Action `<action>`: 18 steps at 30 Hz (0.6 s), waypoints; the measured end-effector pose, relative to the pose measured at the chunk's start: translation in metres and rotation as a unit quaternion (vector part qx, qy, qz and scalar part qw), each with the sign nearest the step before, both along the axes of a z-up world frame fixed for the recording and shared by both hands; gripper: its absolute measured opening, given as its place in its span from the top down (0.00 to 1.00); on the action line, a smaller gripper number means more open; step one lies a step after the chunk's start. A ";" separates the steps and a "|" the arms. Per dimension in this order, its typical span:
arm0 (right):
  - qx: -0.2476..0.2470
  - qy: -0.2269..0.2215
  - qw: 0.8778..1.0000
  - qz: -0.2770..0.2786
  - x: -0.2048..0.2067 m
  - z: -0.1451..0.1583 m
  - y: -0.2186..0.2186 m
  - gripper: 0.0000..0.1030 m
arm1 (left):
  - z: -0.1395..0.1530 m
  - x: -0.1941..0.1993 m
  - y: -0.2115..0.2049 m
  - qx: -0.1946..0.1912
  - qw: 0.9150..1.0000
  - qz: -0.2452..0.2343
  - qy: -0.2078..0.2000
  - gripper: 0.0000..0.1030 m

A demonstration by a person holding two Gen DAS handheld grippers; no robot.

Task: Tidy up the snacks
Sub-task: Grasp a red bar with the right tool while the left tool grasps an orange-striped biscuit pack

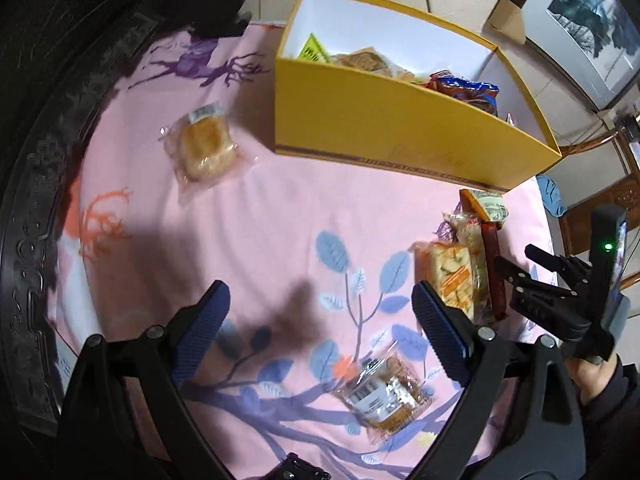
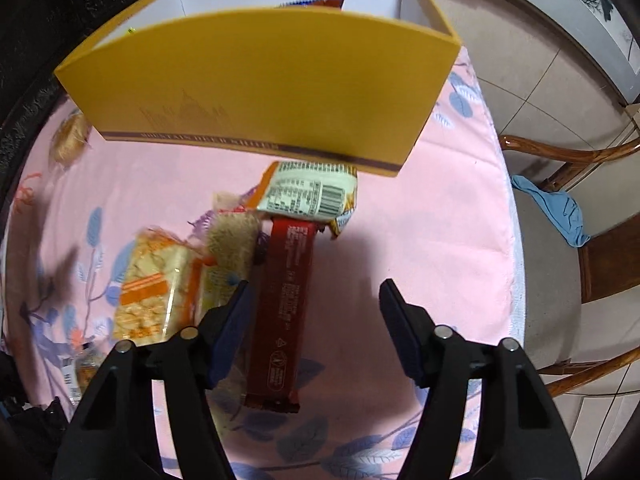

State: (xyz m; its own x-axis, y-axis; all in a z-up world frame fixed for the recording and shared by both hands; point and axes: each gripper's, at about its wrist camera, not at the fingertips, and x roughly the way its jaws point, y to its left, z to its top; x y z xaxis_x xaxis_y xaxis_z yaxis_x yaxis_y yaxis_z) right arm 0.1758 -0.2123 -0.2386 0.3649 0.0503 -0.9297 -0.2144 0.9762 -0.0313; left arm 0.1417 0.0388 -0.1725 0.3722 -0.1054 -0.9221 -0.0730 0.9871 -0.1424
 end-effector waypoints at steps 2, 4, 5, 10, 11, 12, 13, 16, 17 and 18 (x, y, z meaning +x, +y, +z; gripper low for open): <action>-0.005 0.022 1.000 0.009 0.001 -0.016 0.006 0.41 | 0.001 -0.001 -0.003 -0.001 1.000 -0.005 -0.002 0.09; 0.000 0.006 1.000 0.012 -0.006 -0.017 0.008 0.52 | 0.001 0.000 -0.013 0.001 1.000 -0.019 -0.002 0.09; -0.002 0.006 1.000 0.026 -0.009 -0.017 0.013 0.57 | 0.000 0.001 -0.021 0.003 1.000 -0.030 0.001 0.09; 0.020 0.028 0.999 0.025 -0.027 -0.016 0.005 0.76 | -0.013 0.009 -0.065 0.009 0.996 -0.086 0.014 0.09; 0.023 0.030 0.999 0.018 -0.034 -0.016 -0.001 0.76 | -0.016 0.010 -0.073 0.014 0.995 -0.096 0.013 0.09; 0.026 0.031 0.999 0.014 -0.039 -0.016 -0.006 0.76 | -0.019 0.011 -0.081 0.018 0.994 -0.105 0.013 0.09; 0.029 0.035 0.999 0.006 -0.047 -0.017 -0.013 0.76 | -0.022 0.013 -0.089 0.021 0.993 -0.112 0.015 0.09; 0.038 0.039 0.998 -0.009 -0.062 -0.017 -0.026 0.76 | -0.036 0.017 -0.105 0.031 0.991 -0.127 0.024 0.09; 0.040 0.041 0.998 -0.012 -0.064 -0.016 -0.030 0.75 | -0.042 0.019 -0.110 0.033 0.991 -0.130 0.030 0.09; 0.042 0.040 0.998 -0.015 -0.066 -0.017 -0.031 0.75 | -0.045 0.021 -0.112 0.033 0.990 -0.131 0.034 0.09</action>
